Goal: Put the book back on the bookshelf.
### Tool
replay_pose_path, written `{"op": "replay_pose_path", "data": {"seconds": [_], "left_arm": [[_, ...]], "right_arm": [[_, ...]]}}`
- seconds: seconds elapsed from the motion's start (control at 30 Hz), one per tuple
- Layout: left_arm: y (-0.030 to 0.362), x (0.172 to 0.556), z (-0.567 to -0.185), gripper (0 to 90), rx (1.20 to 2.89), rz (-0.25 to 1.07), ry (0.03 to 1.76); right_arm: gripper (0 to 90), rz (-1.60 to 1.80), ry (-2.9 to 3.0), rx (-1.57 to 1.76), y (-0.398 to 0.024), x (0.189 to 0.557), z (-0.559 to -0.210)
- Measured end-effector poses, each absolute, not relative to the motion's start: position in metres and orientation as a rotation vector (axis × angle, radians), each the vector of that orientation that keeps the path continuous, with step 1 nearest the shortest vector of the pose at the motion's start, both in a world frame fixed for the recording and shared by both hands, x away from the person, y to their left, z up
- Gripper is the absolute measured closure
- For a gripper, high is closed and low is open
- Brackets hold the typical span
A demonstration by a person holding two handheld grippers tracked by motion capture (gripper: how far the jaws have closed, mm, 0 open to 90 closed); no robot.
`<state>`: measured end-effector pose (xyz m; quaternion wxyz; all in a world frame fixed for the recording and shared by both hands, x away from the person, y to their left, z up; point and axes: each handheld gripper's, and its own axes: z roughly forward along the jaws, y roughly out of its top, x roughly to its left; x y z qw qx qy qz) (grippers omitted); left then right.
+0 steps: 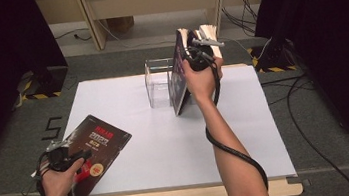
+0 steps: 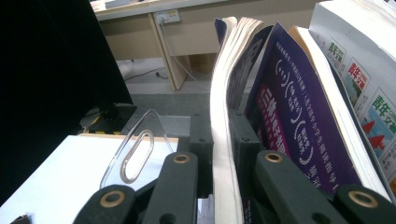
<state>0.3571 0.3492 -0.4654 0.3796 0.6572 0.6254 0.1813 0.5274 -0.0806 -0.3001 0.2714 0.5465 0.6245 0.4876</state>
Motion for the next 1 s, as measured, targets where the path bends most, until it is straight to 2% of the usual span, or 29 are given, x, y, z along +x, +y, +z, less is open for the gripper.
{"op": "replay_pose_path", "data": {"seconds": [0.63,1.0], "left_arm": [[0.3478,0.3576,-0.4659,60.3,1.685,0.464,1.595],[0.3479,0.3573,-0.4661,60.2,1.684,0.463,1.596]], "right_arm": [[82.4,1.299,1.686,1.491,-0.0835,0.5292,-0.2996],[76.6,1.254,1.689,1.508,-0.0881,0.5277,-0.3015]]}}
